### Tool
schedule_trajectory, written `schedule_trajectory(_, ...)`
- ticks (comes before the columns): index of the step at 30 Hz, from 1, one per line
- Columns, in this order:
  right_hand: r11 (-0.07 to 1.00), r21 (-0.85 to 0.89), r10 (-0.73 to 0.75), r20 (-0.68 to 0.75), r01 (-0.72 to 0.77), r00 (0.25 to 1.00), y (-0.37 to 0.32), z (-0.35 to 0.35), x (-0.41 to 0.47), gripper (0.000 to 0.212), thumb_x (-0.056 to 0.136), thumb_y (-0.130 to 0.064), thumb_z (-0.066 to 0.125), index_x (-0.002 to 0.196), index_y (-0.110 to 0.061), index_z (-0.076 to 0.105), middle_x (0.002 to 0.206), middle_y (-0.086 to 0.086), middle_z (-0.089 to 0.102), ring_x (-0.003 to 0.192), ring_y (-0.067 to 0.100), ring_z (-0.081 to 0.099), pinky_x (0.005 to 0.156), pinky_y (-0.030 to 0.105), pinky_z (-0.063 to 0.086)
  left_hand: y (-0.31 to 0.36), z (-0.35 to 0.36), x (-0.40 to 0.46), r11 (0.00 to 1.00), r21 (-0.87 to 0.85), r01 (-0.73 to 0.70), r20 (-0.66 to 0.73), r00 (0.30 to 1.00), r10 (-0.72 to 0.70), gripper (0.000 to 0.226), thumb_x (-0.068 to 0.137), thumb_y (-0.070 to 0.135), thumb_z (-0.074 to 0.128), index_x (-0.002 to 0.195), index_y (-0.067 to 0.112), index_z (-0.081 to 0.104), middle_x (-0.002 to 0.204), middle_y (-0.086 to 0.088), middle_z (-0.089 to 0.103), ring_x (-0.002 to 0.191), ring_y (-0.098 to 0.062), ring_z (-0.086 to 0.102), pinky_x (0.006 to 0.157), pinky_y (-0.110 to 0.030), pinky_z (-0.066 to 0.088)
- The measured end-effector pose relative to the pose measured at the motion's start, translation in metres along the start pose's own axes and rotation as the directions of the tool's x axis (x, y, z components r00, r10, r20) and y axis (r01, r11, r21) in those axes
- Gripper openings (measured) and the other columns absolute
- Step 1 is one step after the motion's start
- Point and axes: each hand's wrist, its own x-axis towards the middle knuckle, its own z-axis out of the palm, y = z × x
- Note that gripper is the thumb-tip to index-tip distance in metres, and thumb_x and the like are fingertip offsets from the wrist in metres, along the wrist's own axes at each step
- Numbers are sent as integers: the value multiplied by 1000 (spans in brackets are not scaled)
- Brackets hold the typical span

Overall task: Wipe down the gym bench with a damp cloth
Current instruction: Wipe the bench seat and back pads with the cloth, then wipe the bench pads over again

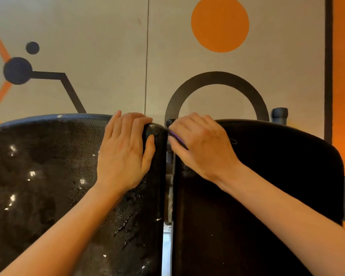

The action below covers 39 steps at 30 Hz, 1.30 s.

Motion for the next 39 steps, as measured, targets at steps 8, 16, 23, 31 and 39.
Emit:
schedule_trajectory(8,895,431,196,-154,-113,968,-4,-8,-23,29,96,-20,53,122,-11,62,121,1,64,119,10,53,109,31,37,-1,2,1,1000,5,-27,-44,999,27,32,97,31,42,118,10,55,114,-7,56,112,-25,51,119,-40,23)
schedule_trajectory(16,660,698,617,-291,-279,731,-70,2,-63,33,98,-22,51,129,-14,57,103,9,71,100,23,68,106,44,42,-4,0,-1,993,-100,-62,-62,996,56,38,97,27,45,130,8,49,125,-10,53,122,-25,48,121,-42,19)
schedule_trajectory(23,567,764,772,-364,-307,521,-126,34,-38,33,95,-24,50,127,-18,58,118,-3,68,120,8,54,98,43,50,-33,-23,-38,974,-52,-220,55,973,223,51,95,28,46,141,8,41,147,-10,41,137,-24,39,118,-41,25)
schedule_trajectory(31,485,735,840,-241,-475,485,-159,71,-19,51,100,-33,27,147,-14,31,154,-1,32,145,5,15,120,26,18,-58,-15,-50,951,-47,-305,52,950,308,57,93,29,44,143,3,37,153,-14,33,144,-25,26,121,-25,10)
schedule_trajectory(39,465,674,868,-221,-574,444,-143,52,23,44,101,-19,33,145,-14,34,149,3,40,143,12,23,118,36,27,-65,-2,-52,926,-45,-375,-31,927,374,58,91,22,58,141,-3,40,151,-20,35,144,-31,26,120,-40,21)
